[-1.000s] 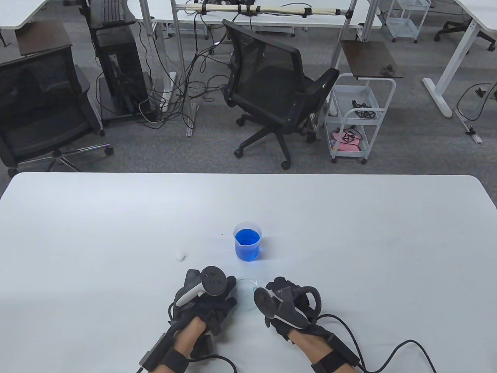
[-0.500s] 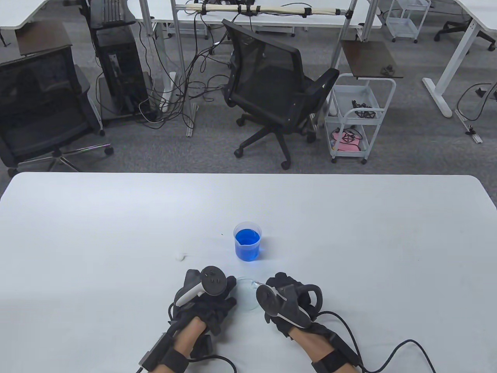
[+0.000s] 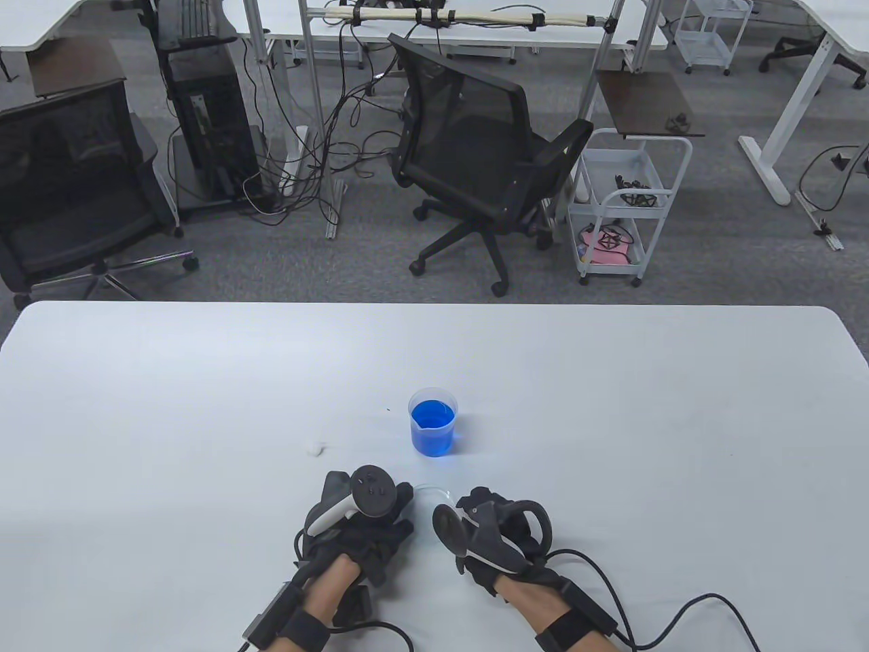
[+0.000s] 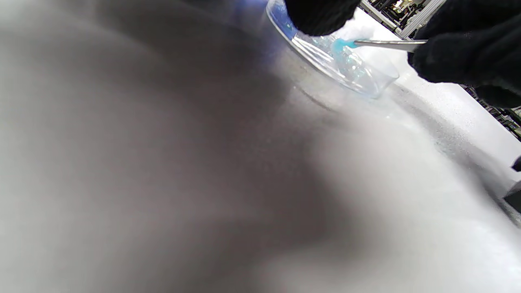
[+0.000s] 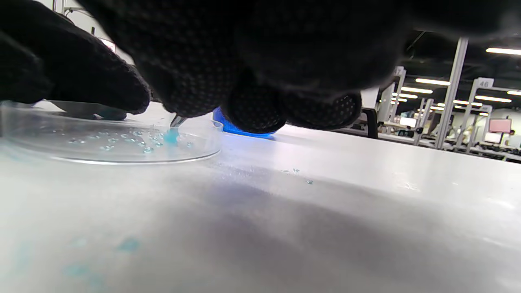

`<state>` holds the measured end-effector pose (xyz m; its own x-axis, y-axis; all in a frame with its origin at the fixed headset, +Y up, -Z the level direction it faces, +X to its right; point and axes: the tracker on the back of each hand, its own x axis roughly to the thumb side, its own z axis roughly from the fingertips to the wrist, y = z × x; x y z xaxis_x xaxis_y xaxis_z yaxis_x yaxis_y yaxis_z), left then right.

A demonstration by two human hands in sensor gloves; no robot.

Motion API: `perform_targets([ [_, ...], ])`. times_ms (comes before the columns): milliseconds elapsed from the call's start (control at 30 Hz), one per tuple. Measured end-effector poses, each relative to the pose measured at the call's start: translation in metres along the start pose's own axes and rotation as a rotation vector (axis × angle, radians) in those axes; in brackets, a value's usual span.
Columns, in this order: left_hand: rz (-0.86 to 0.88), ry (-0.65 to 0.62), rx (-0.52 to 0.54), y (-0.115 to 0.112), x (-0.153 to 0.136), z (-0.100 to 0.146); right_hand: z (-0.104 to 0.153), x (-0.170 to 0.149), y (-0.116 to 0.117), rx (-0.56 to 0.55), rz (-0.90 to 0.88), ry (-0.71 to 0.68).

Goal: Dip tweezers-held cotton tuft into dye solution and dot onto culture dish

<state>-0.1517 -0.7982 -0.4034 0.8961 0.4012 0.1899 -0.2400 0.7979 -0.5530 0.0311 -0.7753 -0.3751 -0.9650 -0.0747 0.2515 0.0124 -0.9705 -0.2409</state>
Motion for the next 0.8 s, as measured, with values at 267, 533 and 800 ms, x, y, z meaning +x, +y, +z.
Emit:
perform_targets([
  [267,0.001,0.001,-0.002,0.0,0.0,0.0,0.007,-0.009,-0.029,-0.085,-0.082,0.016],
  [533,0.003,0.002,-0.002,0.0,0.0,0.0,0.012,0.001,-0.014,-0.025,-0.051,-0.022],
  [800,0.004,0.001,0.0,0.001,-0.001,0.0,0.009,0.005,-0.002,0.014,-0.027,-0.031],
])
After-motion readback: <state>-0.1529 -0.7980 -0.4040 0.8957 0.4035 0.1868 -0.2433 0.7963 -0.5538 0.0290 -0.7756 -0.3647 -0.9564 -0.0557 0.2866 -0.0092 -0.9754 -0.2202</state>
